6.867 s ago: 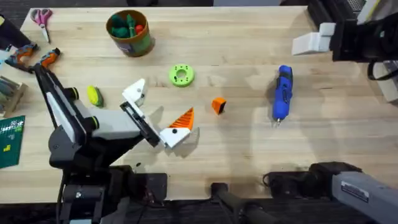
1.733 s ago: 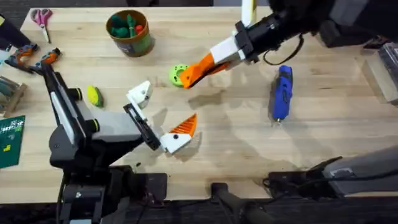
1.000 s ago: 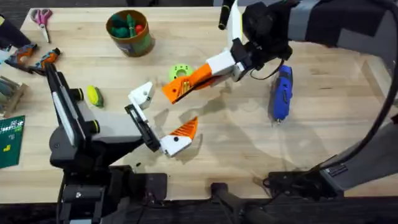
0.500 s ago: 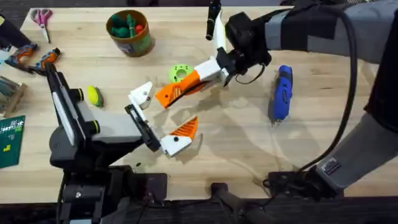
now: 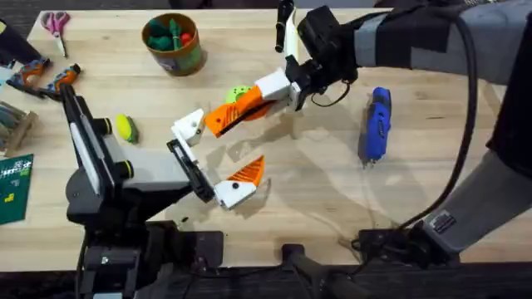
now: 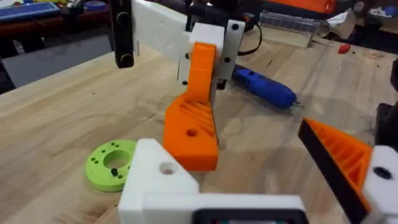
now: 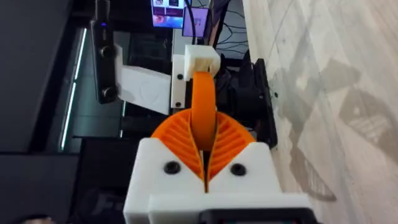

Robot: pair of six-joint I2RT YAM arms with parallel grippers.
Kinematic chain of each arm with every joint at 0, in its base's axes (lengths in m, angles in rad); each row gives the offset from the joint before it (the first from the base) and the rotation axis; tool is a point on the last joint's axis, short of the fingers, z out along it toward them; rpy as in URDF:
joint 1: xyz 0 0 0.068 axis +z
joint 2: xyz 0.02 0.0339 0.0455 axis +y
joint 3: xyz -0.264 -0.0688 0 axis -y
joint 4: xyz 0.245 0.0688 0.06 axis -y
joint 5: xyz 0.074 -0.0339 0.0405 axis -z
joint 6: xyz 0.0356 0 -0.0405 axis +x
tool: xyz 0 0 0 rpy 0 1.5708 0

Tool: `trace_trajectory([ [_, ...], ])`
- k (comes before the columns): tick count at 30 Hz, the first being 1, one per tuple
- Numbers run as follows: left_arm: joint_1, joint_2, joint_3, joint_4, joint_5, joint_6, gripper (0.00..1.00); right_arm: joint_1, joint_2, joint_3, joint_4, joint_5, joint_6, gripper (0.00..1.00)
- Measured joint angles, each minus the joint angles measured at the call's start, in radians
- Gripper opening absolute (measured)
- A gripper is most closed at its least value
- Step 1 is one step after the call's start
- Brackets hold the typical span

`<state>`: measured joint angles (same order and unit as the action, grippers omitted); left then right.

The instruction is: Pick up the gripper from the table and insert it into the empty holder that is missing its gripper. Then pick up a screw, insert it into the mounting hole, and use the screwdriver to tighten it. Finally, clean up the table by picking up the vegetable and placing it into the bucket.

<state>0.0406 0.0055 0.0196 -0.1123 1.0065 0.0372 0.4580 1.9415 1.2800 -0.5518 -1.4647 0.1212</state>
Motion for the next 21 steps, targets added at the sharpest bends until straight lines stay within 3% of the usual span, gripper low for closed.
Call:
trace_trajectory([
  [21,0.0,0.0,0.0,0.0,-0.011,0.007,0.985,0.058,0.0,0.0,0.151,0.018,0.169,0.011],
])
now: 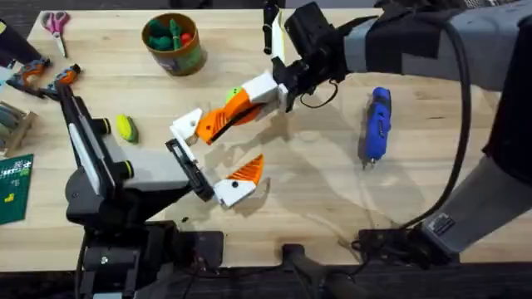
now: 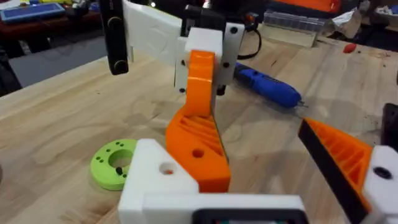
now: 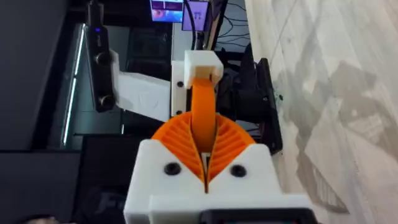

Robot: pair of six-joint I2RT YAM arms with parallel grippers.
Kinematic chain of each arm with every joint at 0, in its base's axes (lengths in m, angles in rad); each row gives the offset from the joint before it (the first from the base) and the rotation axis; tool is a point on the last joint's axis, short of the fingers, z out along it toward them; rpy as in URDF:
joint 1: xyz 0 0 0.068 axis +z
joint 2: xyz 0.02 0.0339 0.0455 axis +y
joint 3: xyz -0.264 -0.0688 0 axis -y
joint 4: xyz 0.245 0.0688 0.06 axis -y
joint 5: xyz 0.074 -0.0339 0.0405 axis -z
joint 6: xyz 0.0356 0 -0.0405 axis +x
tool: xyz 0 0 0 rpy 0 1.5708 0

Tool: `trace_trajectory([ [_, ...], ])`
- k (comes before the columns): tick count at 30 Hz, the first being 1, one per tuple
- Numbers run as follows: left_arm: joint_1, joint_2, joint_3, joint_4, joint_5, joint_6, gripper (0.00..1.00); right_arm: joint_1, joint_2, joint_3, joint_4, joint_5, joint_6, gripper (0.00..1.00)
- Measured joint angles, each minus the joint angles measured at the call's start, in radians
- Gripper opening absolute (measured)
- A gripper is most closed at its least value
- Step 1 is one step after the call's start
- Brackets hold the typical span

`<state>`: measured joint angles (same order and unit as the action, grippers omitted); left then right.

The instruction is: Pick up the gripper from the table and insert it into the empty holder that is missing its gripper. Then pick up a screw, insert it into the mounting hole, and use the screwdriver to tighten it. Finally, clean up the table by picking up the vegetable and placing it into the bucket.

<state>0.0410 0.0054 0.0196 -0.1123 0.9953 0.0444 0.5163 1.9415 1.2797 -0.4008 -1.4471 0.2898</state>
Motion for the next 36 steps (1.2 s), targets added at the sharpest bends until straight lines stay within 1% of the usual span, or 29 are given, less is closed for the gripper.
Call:
trace_trajectory([
  [7,0.003,0.0,0.0,0.001,-0.012,0.0,0.985,0.004,0.0,0.0,0.077,0.014,0.118,0.01],
  [12,0.003,0.0,0.0,0.001,-0.022,-0.005,0.985,0.011,0.0,0.0,0.092,0.035,0.188,0.009],
  [16,0.007,0.0,0.0,0.001,-0.028,-0.015,0.987,0.022,0.0,0.0,0.117,0.055,0.208,0.009],
  [23,0.008,0.0,0.0,0.003,-0.038,-0.019,0.987,0.041,0.0,0.0,0.206,0.089,0.224,0.009],
  [26,0.008,0.0,0.0,0.002,-0.035,-0.023,0.987,0.047,-0.003,-0.018,0.243,0.096,0.239,0.009],
  [29,0.008,0.0,0.0,0.001,-0.028,-0.029,0.987,0.056,-0.009,-0.061,0.377,0.097,0.289,0.009],
  [32,0.009,0.0,0.0,0.001,-0.03,-0.03,0.987,0.064,-0.011,-0.123,0.603,0.103,0.391,0.009],
  [36,0.009,0.0,0.0,0.002,-0.036,-0.03,0.987,0.067,-0.011,-0.214,0.915,0.123,0.577,0.009],
])
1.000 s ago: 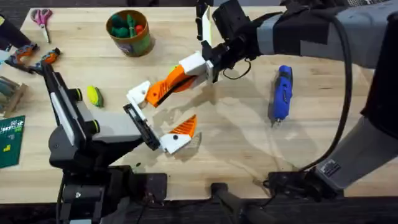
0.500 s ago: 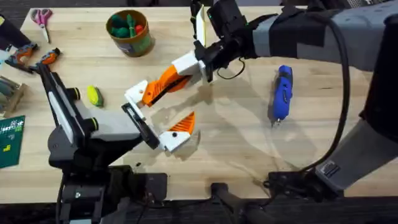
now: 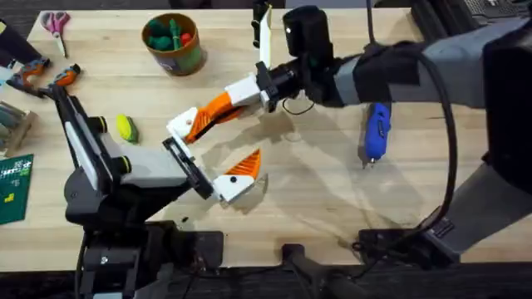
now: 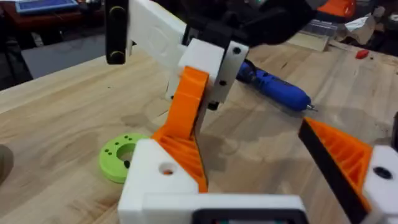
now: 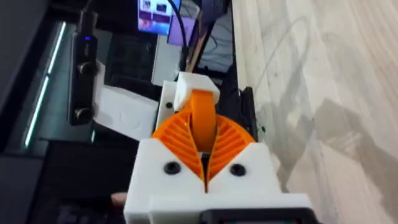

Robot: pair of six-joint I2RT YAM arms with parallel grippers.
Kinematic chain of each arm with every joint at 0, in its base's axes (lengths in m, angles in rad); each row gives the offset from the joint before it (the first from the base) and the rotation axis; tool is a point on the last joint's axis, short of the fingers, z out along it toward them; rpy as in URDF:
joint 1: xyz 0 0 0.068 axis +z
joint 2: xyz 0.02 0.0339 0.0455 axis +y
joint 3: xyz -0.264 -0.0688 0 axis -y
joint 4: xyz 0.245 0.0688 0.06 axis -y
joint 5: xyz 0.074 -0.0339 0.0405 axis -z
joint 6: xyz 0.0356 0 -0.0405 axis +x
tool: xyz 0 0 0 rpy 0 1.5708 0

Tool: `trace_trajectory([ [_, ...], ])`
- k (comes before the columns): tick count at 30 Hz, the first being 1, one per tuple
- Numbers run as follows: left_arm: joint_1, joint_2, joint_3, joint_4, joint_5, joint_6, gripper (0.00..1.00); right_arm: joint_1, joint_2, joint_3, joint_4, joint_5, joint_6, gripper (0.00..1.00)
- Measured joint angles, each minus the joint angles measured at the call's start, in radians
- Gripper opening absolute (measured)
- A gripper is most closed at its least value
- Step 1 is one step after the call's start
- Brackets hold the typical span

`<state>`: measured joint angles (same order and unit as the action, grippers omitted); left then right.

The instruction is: Pick up the gripper from the table and insert it into the empty holder that is missing its gripper. Then pick up a screw, insert it into the mounting hole, and use the screwdriver to tighten it. Finally, clean up the table by picking up the vegetable and placing it into the bucket.

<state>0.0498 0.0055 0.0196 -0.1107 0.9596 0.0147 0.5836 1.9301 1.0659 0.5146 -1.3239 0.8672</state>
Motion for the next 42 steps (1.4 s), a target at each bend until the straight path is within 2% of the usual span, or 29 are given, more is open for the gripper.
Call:
trace_trajectory([
  [4,0.002,0.002,0.0,0.0,-0.007,-0.006,0.986,0.01,-0.001,-0.07,0.199,0.042,0.174,0.009],
  [11,0.015,0.002,0.0,0.003,-0.046,-0.02,0.986,0.042,-0.006,-0.086,0.269,0.139,0.31,0.009],
  [20,0.017,0.002,0.0,0.003,-0.065,-0.032,0.986,0.053,-0.006,-0.087,0.273,0.179,0.32,0.009],
  [36,0.019,0.002,0.0,0.002,-0.064,-0.035,0.986,0.055,-0.006,-0.087,0.274,0.184,0.32,0.009],
  [42,0.019,0.002,0.0,0.002,-0.064,-0.034,0.986,0.057,-0.006,-0.089,0.271,0.188,0.327,0.114],
])
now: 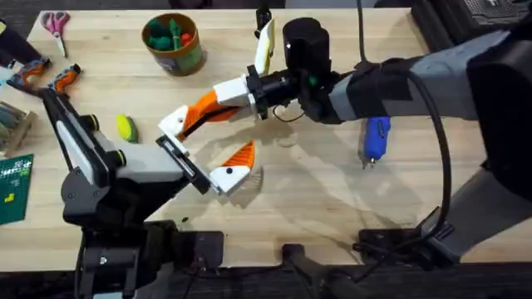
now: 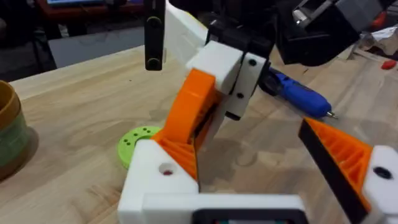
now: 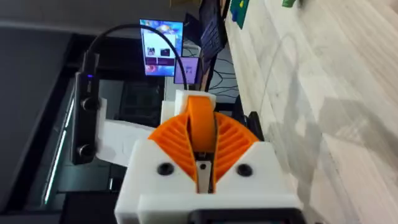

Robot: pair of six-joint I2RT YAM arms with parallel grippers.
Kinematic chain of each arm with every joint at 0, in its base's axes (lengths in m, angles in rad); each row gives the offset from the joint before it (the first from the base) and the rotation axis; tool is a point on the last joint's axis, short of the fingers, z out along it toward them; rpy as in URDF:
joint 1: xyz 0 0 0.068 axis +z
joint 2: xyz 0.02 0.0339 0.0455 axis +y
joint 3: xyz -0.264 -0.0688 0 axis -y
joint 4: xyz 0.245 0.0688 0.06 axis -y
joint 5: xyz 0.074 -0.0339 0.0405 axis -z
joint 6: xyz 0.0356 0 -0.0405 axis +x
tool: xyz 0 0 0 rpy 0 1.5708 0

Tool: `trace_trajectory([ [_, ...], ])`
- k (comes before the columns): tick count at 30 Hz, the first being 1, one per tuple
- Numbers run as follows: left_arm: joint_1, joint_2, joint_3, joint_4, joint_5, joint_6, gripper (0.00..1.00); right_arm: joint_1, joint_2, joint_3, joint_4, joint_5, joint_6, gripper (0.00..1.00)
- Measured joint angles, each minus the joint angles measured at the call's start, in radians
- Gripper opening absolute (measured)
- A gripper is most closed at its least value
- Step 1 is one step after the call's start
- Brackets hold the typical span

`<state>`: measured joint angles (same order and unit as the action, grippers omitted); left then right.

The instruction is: Pick up the gripper from the table and insert it into the empty holder that is missing its gripper. Then pick up a screw, insert it into the mounting hole, and use the screwdriver to tighten it. Finally, clean up the table by picking up the vegetable and placing it into the bucket.

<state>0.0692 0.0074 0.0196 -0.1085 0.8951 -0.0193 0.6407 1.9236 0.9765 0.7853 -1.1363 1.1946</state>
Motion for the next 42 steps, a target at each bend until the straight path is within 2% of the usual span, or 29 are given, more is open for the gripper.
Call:
trace_trajectory([
  [12,0.0,0.0,0.0,-0.001,0.012,0.004,0.986,0.002,0.0,-0.004,-0.003,0.002,0.003,0.239],
  [14,-0.004,0.0,0.0,-0.003,0.042,0.01,0.986,0.006,0.0,-0.005,-0.005,0.002,0.004,0.281],
  [28,-0.011,0.0,0.0,-0.003,0.067,0.049,0.986,-0.01,0.0,-0.015,-0.008,-0.039,0.003,0.546],
  [36,-0.028,-0.002,0.0,-0.009,0.132,0.057,0.986,-0.031,0.003,-0.018,0.022,-0.086,0.002,0.713],
  [42,-0.028,-0.002,0.0,-0.01,0.142,0.057,0.986,-0.058,0.003,-0.018,0.022,-0.103,-0.018,0.84],
])
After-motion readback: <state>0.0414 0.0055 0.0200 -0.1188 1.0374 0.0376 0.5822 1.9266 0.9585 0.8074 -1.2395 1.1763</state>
